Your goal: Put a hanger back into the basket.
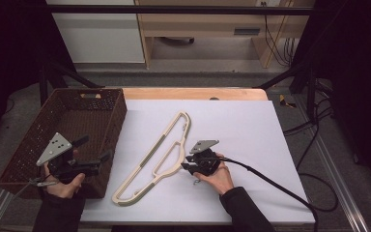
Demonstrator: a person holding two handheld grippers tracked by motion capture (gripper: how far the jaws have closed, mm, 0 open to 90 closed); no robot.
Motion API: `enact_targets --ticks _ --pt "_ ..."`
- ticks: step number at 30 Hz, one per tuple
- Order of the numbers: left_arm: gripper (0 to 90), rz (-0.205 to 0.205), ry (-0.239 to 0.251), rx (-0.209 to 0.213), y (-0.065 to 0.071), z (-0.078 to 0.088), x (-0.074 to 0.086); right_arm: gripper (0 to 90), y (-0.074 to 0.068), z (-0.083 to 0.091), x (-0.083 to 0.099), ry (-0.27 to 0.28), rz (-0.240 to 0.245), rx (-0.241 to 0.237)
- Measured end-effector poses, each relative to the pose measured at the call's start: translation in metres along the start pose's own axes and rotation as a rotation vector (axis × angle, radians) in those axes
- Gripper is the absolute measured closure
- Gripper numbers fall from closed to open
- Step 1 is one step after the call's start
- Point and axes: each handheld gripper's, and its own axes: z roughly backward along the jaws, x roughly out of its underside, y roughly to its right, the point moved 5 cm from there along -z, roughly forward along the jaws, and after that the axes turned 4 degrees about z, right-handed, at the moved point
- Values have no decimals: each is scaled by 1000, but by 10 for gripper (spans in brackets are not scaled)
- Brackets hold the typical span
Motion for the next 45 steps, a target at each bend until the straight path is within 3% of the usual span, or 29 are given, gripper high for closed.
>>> enact_targets --ticks 7,15,20,32,38,45 --pt "28 -2 0 6 3 -2 0 737 0 -7 7 -47 5 -8" --pt "30 -15 -17 22 10 -7 1 846 0 -12 12 -58 25 -39" --pt "31 -28 -35 36 17 -13 4 868 1 -12 12 -56 42 -45" --pt "37 -81 -133 88 50 -41 18 885 2 -9 10 -49 71 -58" --pt "42 -99 -177 112 62 -53 27 883 1 -9 10 -53 37 -67" --pt "47 -112 -224 144 77 -65 36 884 2 -8 9 -51 40 -62"
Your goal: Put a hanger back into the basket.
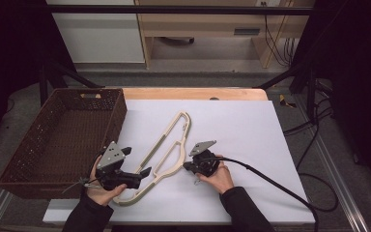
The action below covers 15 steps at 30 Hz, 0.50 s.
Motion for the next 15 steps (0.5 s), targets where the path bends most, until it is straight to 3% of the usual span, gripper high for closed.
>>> enact_targets --ticks 8,15 --pt "54 -32 -89 20 14 -26 12 884 0 1 0 2 -9 -1" --pt "63 -38 -113 33 20 -34 17 881 0 -2 1 5 -1 5"
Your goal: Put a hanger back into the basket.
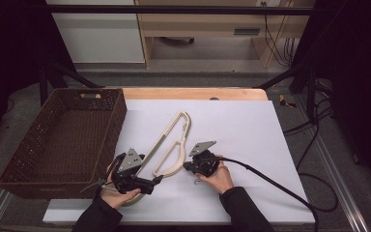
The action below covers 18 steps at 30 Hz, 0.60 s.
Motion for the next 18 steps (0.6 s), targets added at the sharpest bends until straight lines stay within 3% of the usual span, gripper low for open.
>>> enact_targets --ticks 7,18 --pt "75 3 -25 8 2 -11 2 886 0 4 -4 28 0 6" --pt "131 -41 -132 -17 9 -39 3 889 0 16 -12 55 7 2"
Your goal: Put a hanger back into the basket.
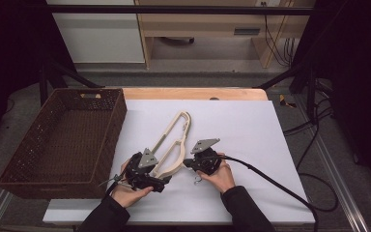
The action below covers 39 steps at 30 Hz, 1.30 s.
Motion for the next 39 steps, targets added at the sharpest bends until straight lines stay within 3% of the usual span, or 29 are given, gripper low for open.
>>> enact_targets --ticks 2,11,15,20,29,32,35,39 --pt "145 -33 -17 -20 2 -3 -2 890 0 3 -1 -4 3 10" --pt "257 -72 -61 -34 8 -25 -13 889 1 15 -8 -9 -3 21" --pt "325 -103 -88 -66 12 -36 -16 890 0 18 -9 -12 -11 26" --pt "461 -138 -107 -81 17 -45 -19 890 0 21 -11 3 17 28" --pt "646 -104 -116 -99 16 -53 -20 889 -1 23 -12 3 26 36" --pt "709 -93 -119 -73 16 -51 -20 888 -2 25 -13 1 19 42" --pt "716 -96 -123 -85 18 -51 -20 881 -1 25 -14 10 31 42" --pt "724 -88 -114 -90 17 -47 -21 754 -1 33 -18 35 24 53"
